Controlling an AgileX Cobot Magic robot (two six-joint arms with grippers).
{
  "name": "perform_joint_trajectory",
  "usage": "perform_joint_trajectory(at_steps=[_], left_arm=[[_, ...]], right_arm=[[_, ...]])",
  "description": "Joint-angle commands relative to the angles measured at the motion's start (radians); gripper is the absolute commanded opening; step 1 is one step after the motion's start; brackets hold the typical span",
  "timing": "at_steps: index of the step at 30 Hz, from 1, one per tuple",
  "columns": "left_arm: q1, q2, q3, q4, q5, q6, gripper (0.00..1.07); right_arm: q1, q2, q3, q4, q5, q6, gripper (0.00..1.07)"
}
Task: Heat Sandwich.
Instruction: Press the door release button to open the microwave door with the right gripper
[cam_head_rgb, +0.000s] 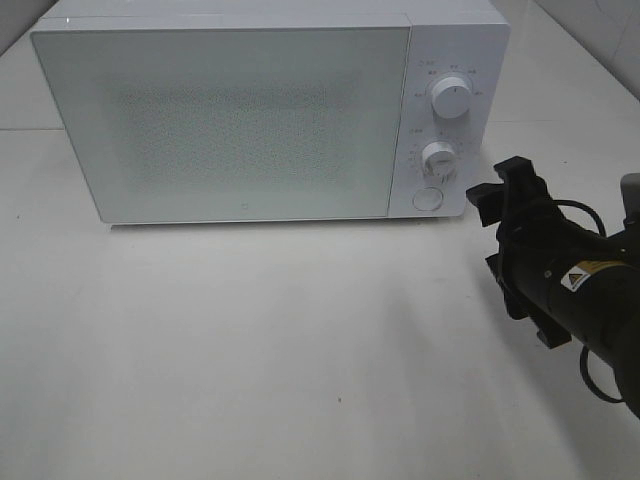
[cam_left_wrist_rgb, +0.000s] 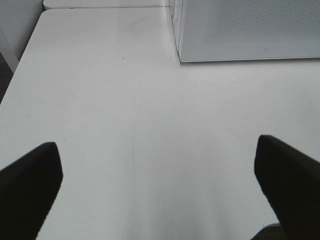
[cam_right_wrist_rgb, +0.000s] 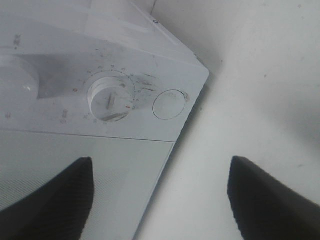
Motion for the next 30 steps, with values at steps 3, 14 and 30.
perform_joint_trajectory(at_steps=[3,14,30], left_arm=[[0.004,-0.012,0.006,-0.006,-0.011,-0.004,1.00],[0.004,-0.012,0.006,-0.006,-0.011,-0.004,1.00],[0.004,-0.012,0.006,-0.006,-0.011,-0.004,1.00]], right_arm=[[0.005,-0.003,-0.002,-0.003,-0.004,0.186,0.68],[0.005,-0.003,-0.002,0.018,0.004,0.333,0.15],[0.002,-0.002,-0.009,0.025,0.007,0.279,0.00]])
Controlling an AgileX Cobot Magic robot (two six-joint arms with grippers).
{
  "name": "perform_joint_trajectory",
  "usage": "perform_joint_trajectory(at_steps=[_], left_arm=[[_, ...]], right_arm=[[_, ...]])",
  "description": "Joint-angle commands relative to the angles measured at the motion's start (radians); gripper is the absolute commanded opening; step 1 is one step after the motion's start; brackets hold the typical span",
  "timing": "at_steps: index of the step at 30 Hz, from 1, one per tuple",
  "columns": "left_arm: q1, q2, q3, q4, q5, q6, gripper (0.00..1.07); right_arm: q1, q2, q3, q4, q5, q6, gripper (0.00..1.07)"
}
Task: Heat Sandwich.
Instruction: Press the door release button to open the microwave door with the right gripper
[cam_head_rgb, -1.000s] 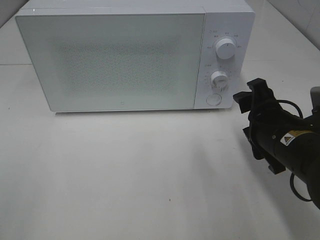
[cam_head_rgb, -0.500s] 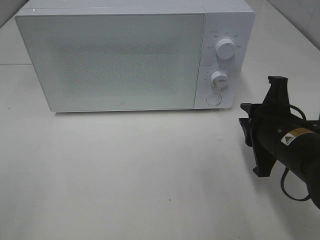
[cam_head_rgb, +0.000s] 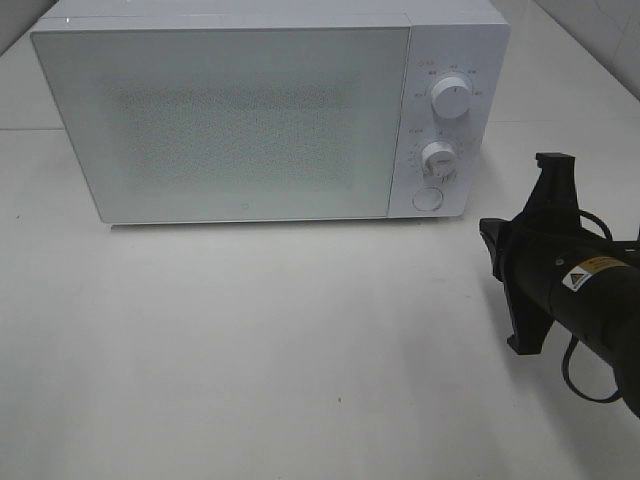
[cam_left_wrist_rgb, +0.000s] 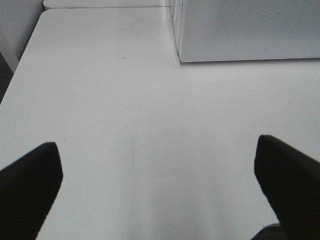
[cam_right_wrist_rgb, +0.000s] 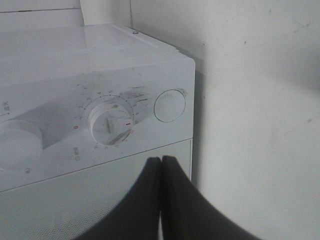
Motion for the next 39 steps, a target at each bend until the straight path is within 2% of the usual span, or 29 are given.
perform_joint_trajectory(at_steps=[1,19,33,39], left_arm=[[0.004,-0.012,0.006,-0.006,-0.011,-0.004,1.00],[0.004,-0.012,0.006,-0.006,-0.011,-0.004,1.00],[0.004,-0.012,0.006,-0.006,-0.011,-0.004,1.00],[0.004,-0.012,0.006,-0.006,-0.011,-0.004,1.00]], right_arm=[[0.002,0.005,-0.017,0.003,0.004,-0.046,0.00],[0.001,0.237,-0.206,-0.007,0.016,-0.031,0.00],[-0.127,0.316,-0.381,-0.104,0.137,-0.057,0.00],[-0.148,0.340,-0.423,-0.111,0.159,-0.061,0.00]])
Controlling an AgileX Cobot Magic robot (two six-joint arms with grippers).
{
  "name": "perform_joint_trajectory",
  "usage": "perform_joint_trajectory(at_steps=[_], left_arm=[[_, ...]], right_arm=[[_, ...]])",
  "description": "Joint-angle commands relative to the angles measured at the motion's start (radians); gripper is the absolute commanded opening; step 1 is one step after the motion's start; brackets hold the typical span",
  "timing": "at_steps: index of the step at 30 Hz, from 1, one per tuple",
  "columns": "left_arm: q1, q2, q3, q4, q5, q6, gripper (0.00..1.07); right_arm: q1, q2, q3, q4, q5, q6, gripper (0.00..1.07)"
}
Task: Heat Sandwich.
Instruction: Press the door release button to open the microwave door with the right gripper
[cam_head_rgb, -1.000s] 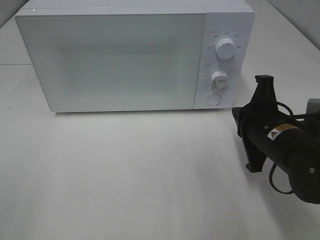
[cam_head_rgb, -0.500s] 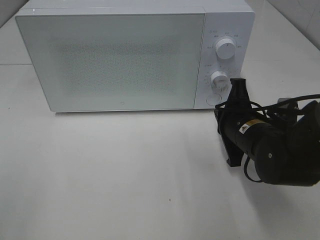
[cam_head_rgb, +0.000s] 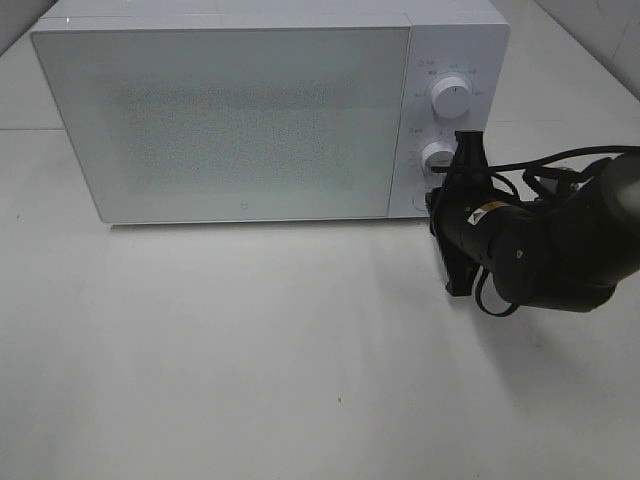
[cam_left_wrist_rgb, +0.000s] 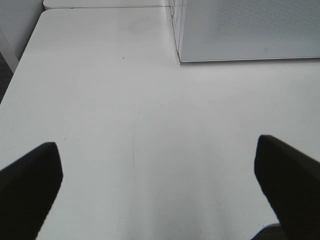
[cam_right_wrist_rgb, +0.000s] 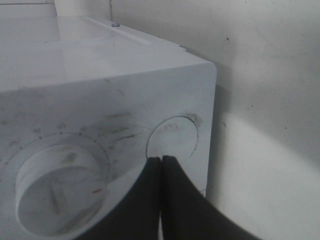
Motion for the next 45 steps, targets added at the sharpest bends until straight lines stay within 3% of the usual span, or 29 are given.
perform_joint_trajectory(at_steps=[1,21,35,45], left_arm=[[0.004,-0.012,0.006,-0.006,-0.011,-0.004,1.00],[0.004,-0.012,0.006,-0.006,-0.011,-0.004,1.00],[0.004,-0.012,0.006,-0.006,-0.011,-0.004,1.00],[0.004,-0.012,0.006,-0.006,-0.011,-0.004,1.00]], right_arm=[[-0.017,0.013,-0.030,-0.020,0.014,-0.018,0.00],[-0.052,0.082,-0.133,-0.020,0.009,-0.029,0.00],[-0.051,0.082,-0.153,-0.066,-0.205,-0.017,0.00],[-0.051,0.147,-0.243,-0.069,-0.329,-0.011,0.00]])
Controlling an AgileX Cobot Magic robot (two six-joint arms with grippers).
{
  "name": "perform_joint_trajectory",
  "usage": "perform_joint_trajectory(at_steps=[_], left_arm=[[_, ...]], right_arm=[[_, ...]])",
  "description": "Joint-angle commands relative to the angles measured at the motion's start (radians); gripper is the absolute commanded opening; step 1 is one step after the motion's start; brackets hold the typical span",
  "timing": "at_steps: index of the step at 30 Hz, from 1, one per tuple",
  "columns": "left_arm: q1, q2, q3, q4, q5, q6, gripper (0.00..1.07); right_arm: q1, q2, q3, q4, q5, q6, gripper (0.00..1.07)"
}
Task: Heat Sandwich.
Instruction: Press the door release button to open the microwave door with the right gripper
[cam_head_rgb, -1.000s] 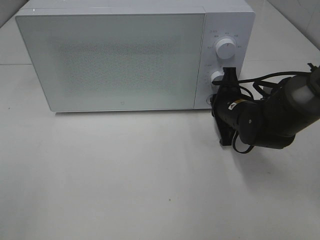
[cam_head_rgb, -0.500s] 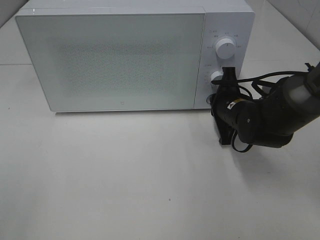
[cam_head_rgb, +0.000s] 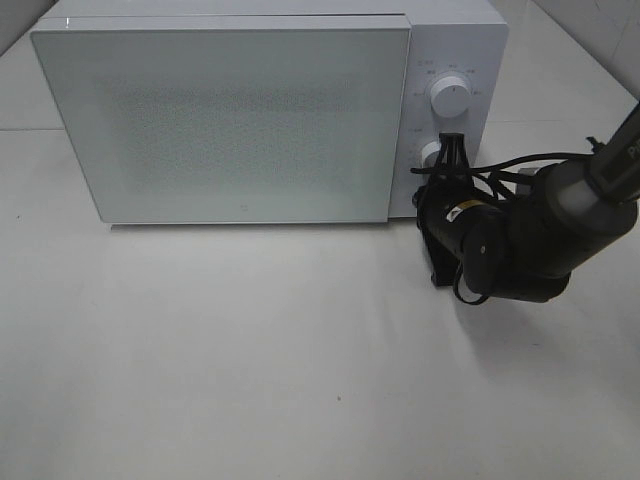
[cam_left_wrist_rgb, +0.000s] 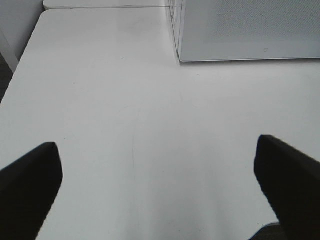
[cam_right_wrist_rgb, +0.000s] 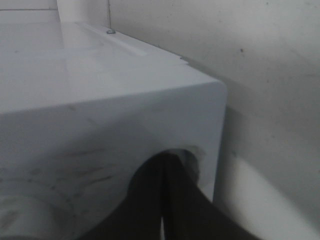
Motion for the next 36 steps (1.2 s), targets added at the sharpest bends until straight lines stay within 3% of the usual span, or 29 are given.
perform_joint_trajectory(at_steps=[1,28,36], left_arm=[[0.004,-0.012,0.006,-0.006,-0.011,-0.004,1.00],[0.004,-0.012,0.006,-0.006,-0.011,-0.004,1.00],[0.004,-0.012,0.006,-0.006,-0.011,-0.004,1.00]], right_arm=[[-0.019,0.021,-0.124,-0.055,-0.276,-0.002,0.00],[-0.019,0.021,-0.132,-0.054,-0.173,-0.027,0.00],[-0.019,-0.017,-0.130,-0.054,-0.010,-0.035,0.00]])
